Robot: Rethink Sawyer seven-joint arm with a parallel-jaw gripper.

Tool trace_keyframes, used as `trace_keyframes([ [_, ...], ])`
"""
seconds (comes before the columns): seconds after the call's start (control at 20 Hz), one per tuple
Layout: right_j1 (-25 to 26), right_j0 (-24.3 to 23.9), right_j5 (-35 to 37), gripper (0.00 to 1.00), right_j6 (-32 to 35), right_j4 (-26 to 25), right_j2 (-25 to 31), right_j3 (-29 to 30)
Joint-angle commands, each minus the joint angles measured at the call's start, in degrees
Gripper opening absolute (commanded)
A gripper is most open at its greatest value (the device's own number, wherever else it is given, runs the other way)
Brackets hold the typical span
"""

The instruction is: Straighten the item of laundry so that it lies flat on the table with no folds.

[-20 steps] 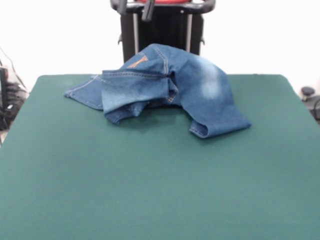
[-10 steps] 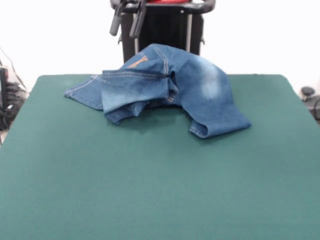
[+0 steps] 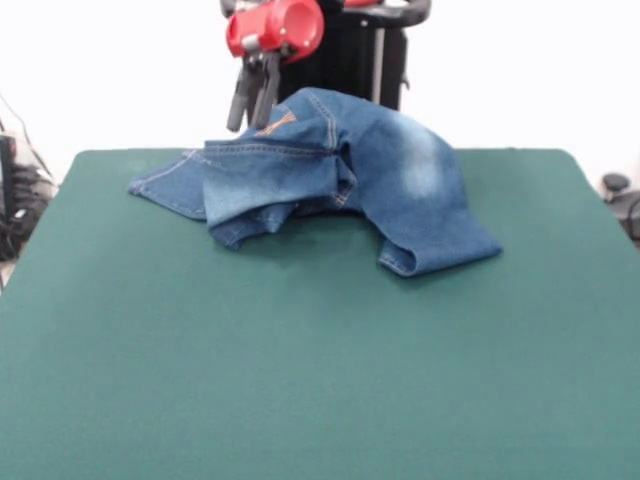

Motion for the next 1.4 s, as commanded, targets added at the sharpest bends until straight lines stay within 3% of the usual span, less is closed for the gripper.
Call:
trace_keyframes([
  [0.05, 4.07, -1.25, 0.49, 1.0, -17.58, 9.16, 12.17, 1.04],
  [0.65, 3.62, -2.56, 1.46, 1.0, -19.78, 8.83, 14.64, 0.12],
  [0.8, 1.53, -1.83, 3.62, 1.0, -16.11, 2.61, 15.24, 0.33],
  [1.05, -0.05, 1.14, 3.99, 1.0, -2.11, -14.23, 16.02, 1.5],
  [1.4, -0.19, 2.52, 3.38, 1.0, 5.28, -23.23, 18.07, 3.44],
])
